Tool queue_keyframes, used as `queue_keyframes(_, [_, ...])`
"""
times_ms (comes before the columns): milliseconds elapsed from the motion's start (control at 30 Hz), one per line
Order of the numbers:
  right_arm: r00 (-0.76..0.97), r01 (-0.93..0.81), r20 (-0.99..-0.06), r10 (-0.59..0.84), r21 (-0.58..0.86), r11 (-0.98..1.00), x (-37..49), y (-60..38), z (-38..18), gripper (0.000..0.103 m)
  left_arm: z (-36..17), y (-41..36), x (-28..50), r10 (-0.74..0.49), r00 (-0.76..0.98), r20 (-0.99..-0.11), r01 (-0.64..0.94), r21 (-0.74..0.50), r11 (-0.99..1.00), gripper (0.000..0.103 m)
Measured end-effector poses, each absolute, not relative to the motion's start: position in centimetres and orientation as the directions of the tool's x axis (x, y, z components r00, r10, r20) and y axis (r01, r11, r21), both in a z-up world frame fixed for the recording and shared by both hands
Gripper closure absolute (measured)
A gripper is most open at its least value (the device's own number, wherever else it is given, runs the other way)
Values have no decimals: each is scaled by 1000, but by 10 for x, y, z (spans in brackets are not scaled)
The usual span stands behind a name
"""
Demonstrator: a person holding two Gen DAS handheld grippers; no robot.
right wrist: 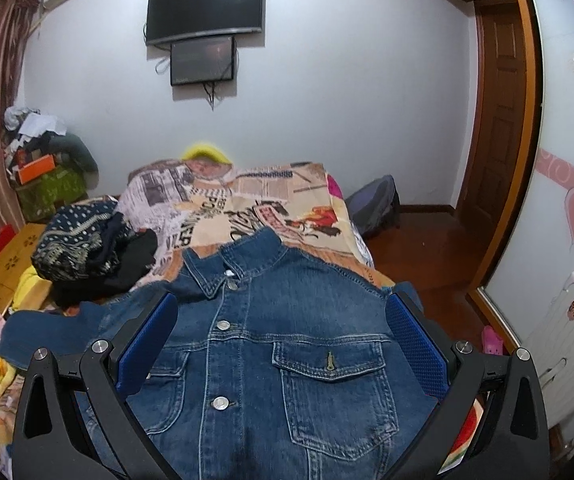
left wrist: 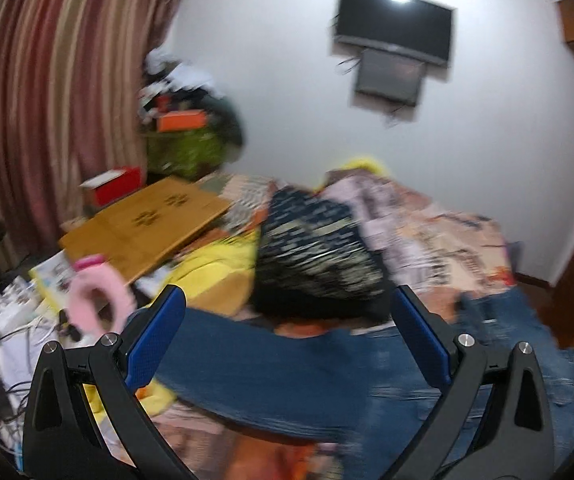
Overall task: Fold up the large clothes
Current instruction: 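Grasp the denim jacket sleeve cuff with the left tool, then fold the held sleeve across the jacket body and open the left tool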
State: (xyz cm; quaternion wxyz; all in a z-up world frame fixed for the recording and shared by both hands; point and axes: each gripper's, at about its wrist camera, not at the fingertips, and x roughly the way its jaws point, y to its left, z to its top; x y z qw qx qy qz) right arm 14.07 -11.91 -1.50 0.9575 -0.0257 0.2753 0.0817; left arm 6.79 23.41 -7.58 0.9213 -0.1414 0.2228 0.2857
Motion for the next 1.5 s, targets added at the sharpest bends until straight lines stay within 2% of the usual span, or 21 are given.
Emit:
queue_keyframes(167, [801,-174,-579,155,22,984,156,-117,-28,0,-131,296,68,403,642,-653,-663,-207,720,1])
queue_keyframes(333, [777,-182,-609,158,24,983,167,-112,-37,0,-195,336,53,278,565,-777,-726,-308,614,12])
queue_keyframes(533, [745,-193,-644,172,38,980,181,-105,-47,0,-250,355,48,118,543,-832,-738,-405,539,13])
queue_keyframes(733, [721,-206,-672,169,25,978,190,-95,-54,0,-281,364,59,27,544,-839,-732,-459,503,23])
queue_keyframes(833, [712,-213,-681,170,21,977,192,-93,-55,0,-291,369,69,26,545,-838,-727,-457,512,34])
queue_keyframes(933, [711,-217,-683,165,10,976,191,-92,-56,0,-303,374,79,33,533,-846,-740,-447,503,50])
queue_keyframes(967, [712,-217,-683,164,8,976,191,-92,-56,0,-305,374,79,39,530,-847,-744,-442,500,59])
queue_keyframes(1200, [713,-225,-683,156,-13,974,191,-96,-54,0,-271,354,98,179,514,-839,-730,-318,605,94])
queue_keyframes(1333, [721,-239,-673,166,-16,971,188,-97,-51,0,-229,338,110,258,545,-798,-700,-263,664,96])
queue_keyframes(1500, [744,-245,-645,178,-16,969,186,-105,-43,0,-168,312,124,286,650,-705,-615,-266,742,98])
